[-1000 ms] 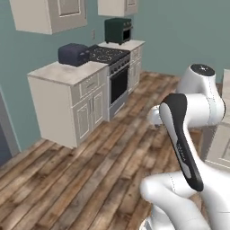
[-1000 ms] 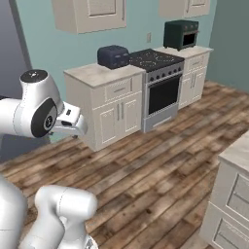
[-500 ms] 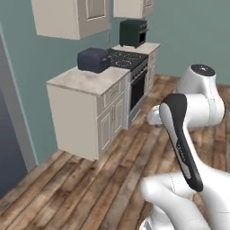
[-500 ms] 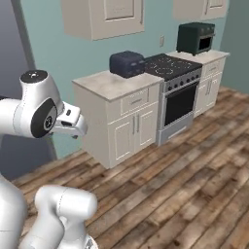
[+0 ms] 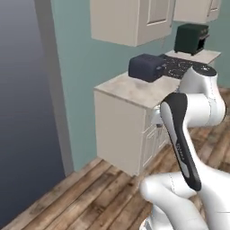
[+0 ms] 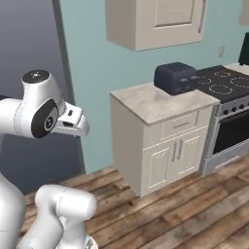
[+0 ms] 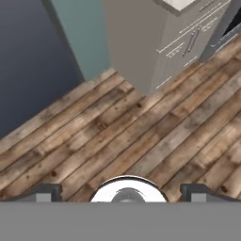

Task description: Navigate to the stove.

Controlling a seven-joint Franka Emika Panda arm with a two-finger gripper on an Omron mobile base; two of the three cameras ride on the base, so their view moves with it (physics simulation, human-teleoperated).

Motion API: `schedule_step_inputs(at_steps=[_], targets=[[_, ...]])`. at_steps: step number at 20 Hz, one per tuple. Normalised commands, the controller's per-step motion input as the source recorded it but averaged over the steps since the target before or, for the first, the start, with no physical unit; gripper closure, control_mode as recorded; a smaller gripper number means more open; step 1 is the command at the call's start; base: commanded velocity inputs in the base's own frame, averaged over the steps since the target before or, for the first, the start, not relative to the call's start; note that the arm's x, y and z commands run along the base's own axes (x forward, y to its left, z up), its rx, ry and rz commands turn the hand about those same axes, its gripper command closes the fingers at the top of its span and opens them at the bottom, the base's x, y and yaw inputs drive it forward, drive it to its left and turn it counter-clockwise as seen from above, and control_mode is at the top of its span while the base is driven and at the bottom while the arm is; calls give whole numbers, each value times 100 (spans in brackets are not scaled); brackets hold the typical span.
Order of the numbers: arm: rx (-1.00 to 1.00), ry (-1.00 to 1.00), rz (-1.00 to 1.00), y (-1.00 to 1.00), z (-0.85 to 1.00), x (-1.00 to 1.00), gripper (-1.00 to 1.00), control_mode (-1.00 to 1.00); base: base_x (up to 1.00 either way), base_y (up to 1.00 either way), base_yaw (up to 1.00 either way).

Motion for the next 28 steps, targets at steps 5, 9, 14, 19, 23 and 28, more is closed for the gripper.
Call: schedule_step_inputs(at_steps=[5,9,14,19,23,28], targets=[[0,0,0,0,0,0,-100,100,95,-68,56],[0,0,0,0,0,0,-100,100,45,-100,39],[0,0,0,0,0,0,-100,100,15,-100,31],[0,0,0,0,0,0,-100,100,0,-100,22],[0,0,0,0,0,0,-100,100,0,-100,22],[0,0,0,0,0,0,-100,100,3,-100,23]])
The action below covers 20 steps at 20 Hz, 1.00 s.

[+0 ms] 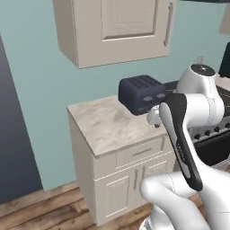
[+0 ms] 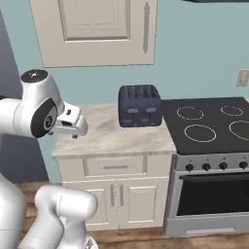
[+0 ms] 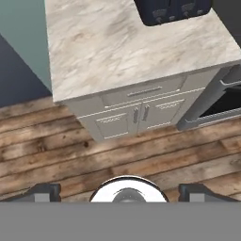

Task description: Navigate to the stove.

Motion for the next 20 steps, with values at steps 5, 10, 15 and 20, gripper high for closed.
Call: schedule_step_inputs(at_steps=[5,10,15,20], targets=[[0,0,0,0,0,0,-100,100,8,-100,23],[0,0,0,0,0,0,-100,100,12,-100,21],[0,0,0,0,0,0,-100,100,21,-100,22],[0,0,0,0,0,0,-100,100,76,-100,23]])
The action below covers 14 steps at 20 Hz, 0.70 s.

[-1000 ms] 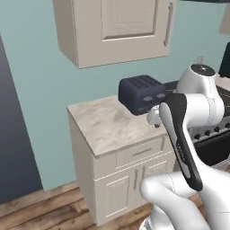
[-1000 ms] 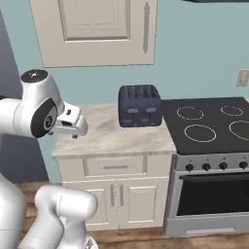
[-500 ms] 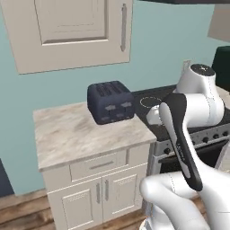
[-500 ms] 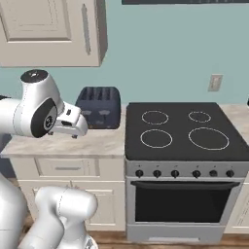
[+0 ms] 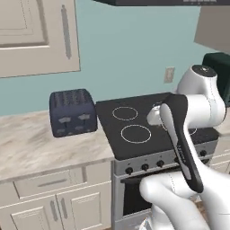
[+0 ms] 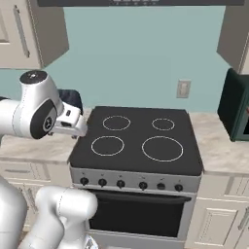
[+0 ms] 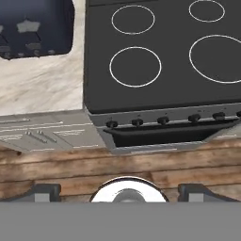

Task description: Navigate to the stove.

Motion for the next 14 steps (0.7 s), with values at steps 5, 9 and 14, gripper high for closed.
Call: schedule_step_inputs(at_steps=[5,9,14], targets=[[0,0,0,0,0,0,-100,100,100,-74,17],[0,0,0,0,0,0,-100,100,100,-78,11],[0,0,0,0,0,0,-100,100,100,-53,1]])
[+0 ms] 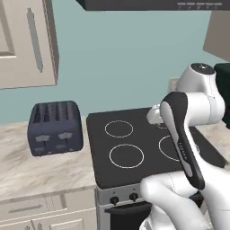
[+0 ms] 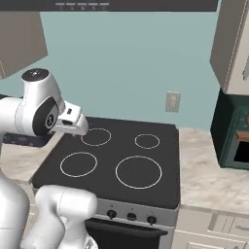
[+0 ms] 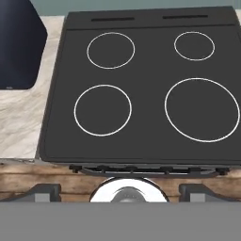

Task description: Navigate to the stove.

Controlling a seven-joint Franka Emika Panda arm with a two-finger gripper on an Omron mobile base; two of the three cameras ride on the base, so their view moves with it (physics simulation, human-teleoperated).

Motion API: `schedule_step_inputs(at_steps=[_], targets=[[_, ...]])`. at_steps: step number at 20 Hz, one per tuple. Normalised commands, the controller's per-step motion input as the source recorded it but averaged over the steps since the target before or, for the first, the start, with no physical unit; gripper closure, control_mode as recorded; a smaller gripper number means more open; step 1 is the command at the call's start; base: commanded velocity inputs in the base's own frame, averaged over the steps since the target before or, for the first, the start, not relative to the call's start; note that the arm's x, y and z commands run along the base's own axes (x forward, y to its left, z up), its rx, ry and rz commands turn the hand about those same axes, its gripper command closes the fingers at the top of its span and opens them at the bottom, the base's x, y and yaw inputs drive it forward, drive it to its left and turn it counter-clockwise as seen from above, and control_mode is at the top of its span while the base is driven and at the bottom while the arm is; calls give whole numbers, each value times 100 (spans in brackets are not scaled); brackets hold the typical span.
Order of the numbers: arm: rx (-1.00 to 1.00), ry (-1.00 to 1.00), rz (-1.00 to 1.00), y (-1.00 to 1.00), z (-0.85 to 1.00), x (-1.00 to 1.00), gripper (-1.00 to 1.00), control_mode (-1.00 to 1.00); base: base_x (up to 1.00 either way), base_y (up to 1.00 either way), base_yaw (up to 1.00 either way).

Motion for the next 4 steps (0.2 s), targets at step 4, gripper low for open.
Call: schedule_step_inputs(at_steps=[4], targets=[[0,0,0,0,0,0,-100,100,100,-66,1]])
